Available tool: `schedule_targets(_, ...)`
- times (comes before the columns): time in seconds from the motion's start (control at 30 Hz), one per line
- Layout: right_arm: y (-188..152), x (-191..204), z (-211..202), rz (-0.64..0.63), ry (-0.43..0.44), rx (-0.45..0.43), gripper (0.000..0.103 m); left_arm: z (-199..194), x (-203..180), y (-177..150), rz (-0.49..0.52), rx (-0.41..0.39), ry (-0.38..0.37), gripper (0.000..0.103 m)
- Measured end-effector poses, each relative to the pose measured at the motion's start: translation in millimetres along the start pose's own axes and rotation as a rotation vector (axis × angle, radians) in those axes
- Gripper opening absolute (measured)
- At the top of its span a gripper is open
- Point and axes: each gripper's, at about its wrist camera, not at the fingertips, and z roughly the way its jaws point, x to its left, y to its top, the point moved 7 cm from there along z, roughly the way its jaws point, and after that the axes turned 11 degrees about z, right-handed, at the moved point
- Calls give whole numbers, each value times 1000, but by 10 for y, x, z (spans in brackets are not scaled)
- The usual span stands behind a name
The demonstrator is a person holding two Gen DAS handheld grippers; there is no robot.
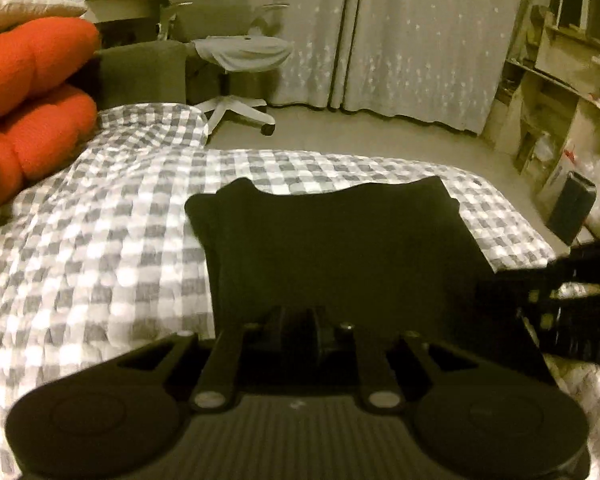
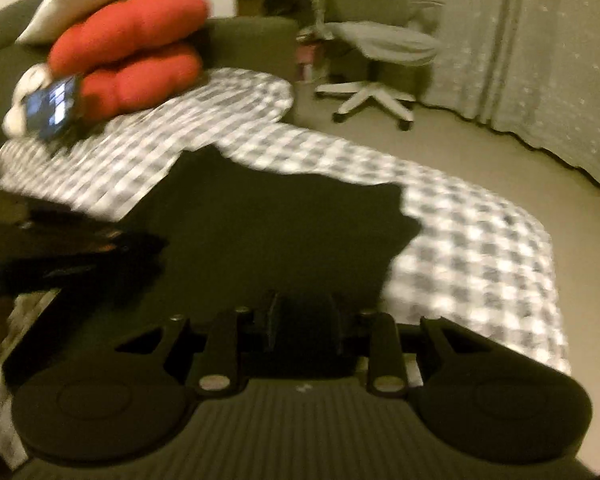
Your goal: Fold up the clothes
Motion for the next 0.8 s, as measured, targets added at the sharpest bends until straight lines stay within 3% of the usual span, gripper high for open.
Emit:
schedule_targets(0.17, -209, 217, -76, -32, 28, 27, 31, -124, -105, -153, -43, 4, -34, 17)
schedule_targets(0.33, -475, 273, -85, -27, -5, 99, 31, -168, -141, -307, -34, 12, -4, 19)
schedule_targets(0.8, -969, 183, -547, 81, -86, 97, 32, -519, 33, -627, -153, 28, 10, 19)
